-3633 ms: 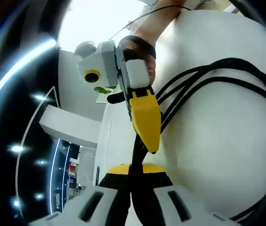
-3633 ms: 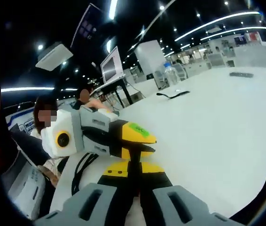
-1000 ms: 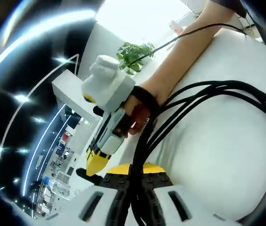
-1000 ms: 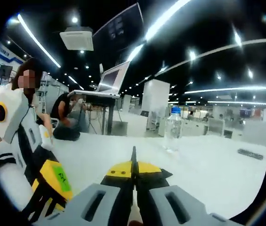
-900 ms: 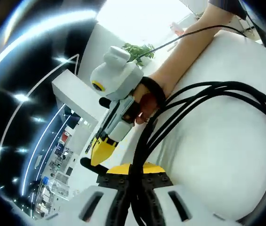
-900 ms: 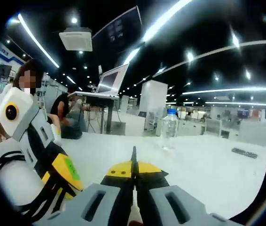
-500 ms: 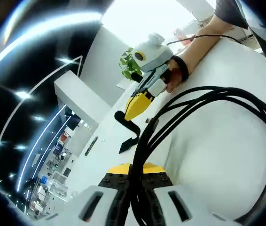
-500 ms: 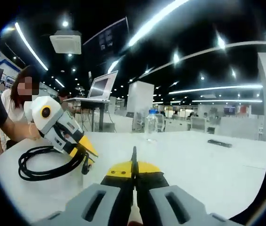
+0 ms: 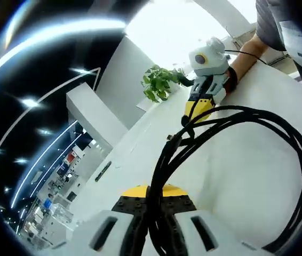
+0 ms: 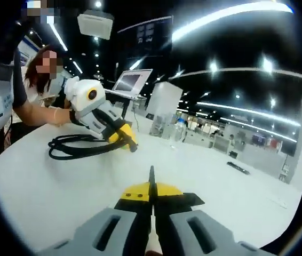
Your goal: Coil the Type-C to USB data cable on the desktop and secure it with Velcro straps.
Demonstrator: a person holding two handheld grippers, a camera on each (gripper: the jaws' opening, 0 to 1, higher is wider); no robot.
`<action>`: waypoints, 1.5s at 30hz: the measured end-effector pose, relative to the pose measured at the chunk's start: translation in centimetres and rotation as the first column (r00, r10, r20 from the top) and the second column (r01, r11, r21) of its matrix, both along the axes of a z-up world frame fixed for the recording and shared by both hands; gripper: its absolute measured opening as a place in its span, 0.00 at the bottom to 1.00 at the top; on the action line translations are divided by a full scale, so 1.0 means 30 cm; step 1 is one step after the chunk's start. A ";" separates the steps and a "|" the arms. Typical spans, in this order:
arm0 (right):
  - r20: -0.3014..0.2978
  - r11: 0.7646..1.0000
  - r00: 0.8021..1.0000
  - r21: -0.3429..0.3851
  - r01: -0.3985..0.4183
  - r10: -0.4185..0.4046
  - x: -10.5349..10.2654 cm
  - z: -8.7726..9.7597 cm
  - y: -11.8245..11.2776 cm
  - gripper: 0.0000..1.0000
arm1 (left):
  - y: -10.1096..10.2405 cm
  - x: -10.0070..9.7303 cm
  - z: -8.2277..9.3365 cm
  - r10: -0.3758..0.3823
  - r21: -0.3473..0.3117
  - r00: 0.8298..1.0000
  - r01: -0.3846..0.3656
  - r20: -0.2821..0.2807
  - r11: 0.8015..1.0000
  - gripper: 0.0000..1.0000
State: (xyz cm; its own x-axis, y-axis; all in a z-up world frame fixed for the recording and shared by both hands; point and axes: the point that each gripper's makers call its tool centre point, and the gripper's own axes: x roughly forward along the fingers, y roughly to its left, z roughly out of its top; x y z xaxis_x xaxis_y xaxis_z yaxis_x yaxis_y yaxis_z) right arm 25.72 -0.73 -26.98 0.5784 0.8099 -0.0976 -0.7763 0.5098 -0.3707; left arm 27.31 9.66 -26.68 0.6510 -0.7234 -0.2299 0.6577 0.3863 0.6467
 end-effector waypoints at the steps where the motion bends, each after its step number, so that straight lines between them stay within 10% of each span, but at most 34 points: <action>1: 0.000 1.000 1.000 -0.001 -0.003 0.003 -0.009 0.000 -0.003 0.01 | 0.001 -0.002 0.004 -0.001 -0.007 1.000 0.001 0.000 1.000 0.07; 14: -0.114 0.984 0.993 0.176 -0.019 0.040 -0.059 0.051 -0.062 0.23 | -0.039 -0.033 0.093 -0.069 -0.176 0.997 0.062 -0.037 0.982 0.07; 19: -0.219 0.897 0.976 0.429 0.109 -0.014 0.024 0.164 -0.161 0.22 | -0.141 -0.071 0.128 -0.124 -0.151 0.992 0.120 -0.011 0.981 0.07; 24: -0.266 0.839 0.957 0.542 0.051 0.114 0.043 0.307 -0.158 0.23 | -0.253 -0.100 0.173 -0.175 -0.125 0.985 0.172 -0.012 0.977 0.07; 30: -0.309 0.916 0.925 0.392 -0.089 0.222 -0.007 0.284 -0.052 0.36 | -0.327 -0.048 0.186 -0.154 -0.043 0.988 0.155 0.033 0.987 0.07; 34: -0.318 0.922 0.917 0.372 -0.112 0.240 -0.041 0.240 -0.033 0.38 | -0.337 -0.014 0.161 -0.111 -0.008 0.991 0.111 0.071 0.994 0.07; 39: -0.257 0.977 0.959 0.205 -0.064 0.117 -0.008 0.137 -0.046 0.33 | -0.373 -0.023 0.112 -0.122 0.021 0.990 0.121 0.072 0.992 0.07; 45: -0.245 0.979 0.967 0.202 -0.012 0.062 0.018 0.089 -0.050 0.23 | -0.383 -0.008 0.063 -0.100 0.062 0.992 0.095 0.080 0.994 0.07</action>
State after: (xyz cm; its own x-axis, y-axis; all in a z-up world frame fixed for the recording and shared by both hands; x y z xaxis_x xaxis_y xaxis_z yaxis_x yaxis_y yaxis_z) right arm 26.25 -2.23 -24.31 0.5252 0.8480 -0.0710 -0.8509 0.5221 -0.0583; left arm 27.08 -1.84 -24.79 0.5963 -0.7717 -0.2213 0.6336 0.2831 0.7200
